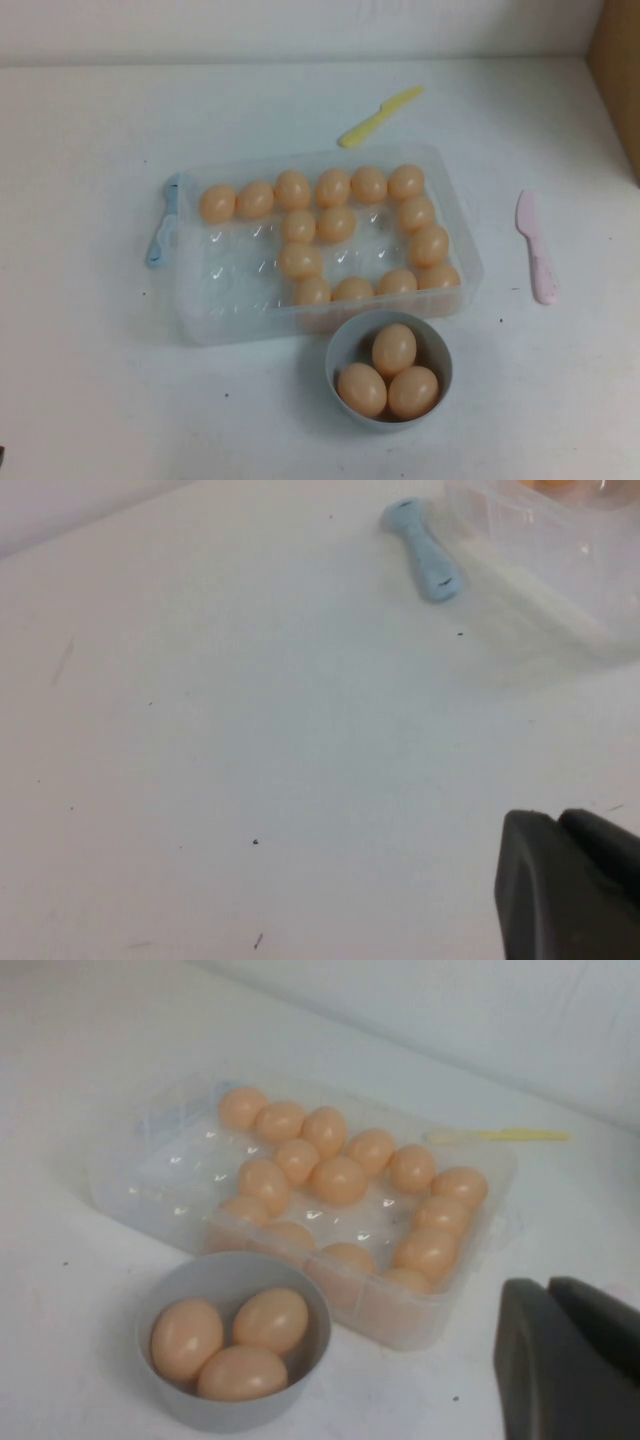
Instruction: Take an egg out of the egg box
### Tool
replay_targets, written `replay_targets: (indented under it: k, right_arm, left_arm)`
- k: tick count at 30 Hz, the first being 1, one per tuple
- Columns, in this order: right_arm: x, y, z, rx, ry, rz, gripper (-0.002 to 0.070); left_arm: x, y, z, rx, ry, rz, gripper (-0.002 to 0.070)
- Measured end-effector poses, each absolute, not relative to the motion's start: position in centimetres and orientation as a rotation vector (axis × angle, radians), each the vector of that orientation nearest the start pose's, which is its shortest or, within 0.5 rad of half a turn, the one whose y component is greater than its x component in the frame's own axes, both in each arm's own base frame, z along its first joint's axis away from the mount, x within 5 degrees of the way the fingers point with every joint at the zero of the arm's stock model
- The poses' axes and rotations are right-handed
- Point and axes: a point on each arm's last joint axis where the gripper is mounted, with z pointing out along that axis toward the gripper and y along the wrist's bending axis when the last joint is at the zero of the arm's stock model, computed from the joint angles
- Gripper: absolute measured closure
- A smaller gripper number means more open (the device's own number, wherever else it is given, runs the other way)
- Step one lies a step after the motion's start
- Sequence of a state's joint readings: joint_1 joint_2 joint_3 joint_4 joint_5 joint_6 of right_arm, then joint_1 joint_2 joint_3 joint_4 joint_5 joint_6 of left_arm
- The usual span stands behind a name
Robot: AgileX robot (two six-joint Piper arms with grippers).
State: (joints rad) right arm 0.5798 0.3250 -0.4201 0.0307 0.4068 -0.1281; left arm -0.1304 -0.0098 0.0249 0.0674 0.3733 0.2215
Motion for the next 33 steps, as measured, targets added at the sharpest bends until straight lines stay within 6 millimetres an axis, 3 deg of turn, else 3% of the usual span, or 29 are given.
replay_targets:
  k: [7,11,20,33]
  right_arm:
    - [6.6,3.2,24.9,-0.441,1.645,0.274,0.0694]
    - [6.4,1.9,23.2,-0.308,1.653,0.165,0.0694]
    - [5.6,0.0,20.1,-0.05,1.633,-0.062,0.0694]
    - [5.4,-0.1,17.7,0.015,1.809,-0.022,0.0694]
  left_arm:
    - [5.2,-0.5,17.2,0.369,1.836,0.129,0.0679]
    - [5.2,-0.5,17.2,0.369,1.836,0.129,0.068]
    - [5.2,-0.5,17.2,0.369,1.836,0.129,0.0679]
    - [5.2,-0.5,17.2,0.369,1.836,0.129,0.0679]
